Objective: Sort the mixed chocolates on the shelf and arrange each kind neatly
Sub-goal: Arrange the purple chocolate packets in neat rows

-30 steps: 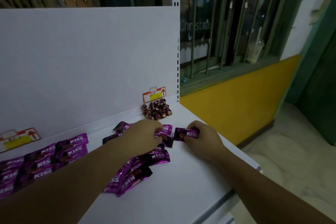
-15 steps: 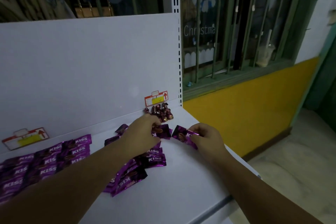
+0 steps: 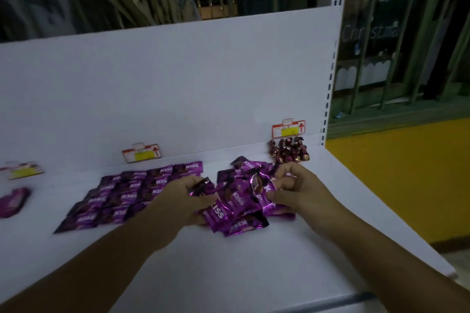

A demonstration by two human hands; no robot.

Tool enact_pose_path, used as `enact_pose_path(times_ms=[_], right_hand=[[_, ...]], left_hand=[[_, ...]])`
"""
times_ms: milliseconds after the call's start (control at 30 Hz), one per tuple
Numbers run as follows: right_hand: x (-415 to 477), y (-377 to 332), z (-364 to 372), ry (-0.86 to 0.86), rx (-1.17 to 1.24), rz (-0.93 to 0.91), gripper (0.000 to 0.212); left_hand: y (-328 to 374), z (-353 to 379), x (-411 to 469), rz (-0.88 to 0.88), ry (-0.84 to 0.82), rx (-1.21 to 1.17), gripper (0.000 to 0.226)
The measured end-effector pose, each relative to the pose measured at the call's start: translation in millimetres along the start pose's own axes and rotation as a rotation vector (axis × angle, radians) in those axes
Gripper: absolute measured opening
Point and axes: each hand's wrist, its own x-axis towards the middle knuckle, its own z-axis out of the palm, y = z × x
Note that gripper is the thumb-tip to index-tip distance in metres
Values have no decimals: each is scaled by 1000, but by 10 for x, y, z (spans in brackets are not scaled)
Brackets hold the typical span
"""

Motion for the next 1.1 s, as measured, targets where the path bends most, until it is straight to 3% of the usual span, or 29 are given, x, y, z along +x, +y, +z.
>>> enact_pose_path(times_ms=[267, 533, 767, 1100], right_hand=[[101, -45, 730, -124, -95, -95, 14], [297, -1, 1462, -276, -251, -47, 29], [364, 155, 2078, -260, -437, -77, 40], [400, 480, 2848, -266, -818, -342, 30]], left_hand=[[-145, -589, -208, -27, 50, -25, 16], [-384, -1361, -244, -78, 78, -107, 16], [-690, -2165, -312, -93, 132, -258, 16], [-845, -2948, -77, 71, 300, -493, 10]])
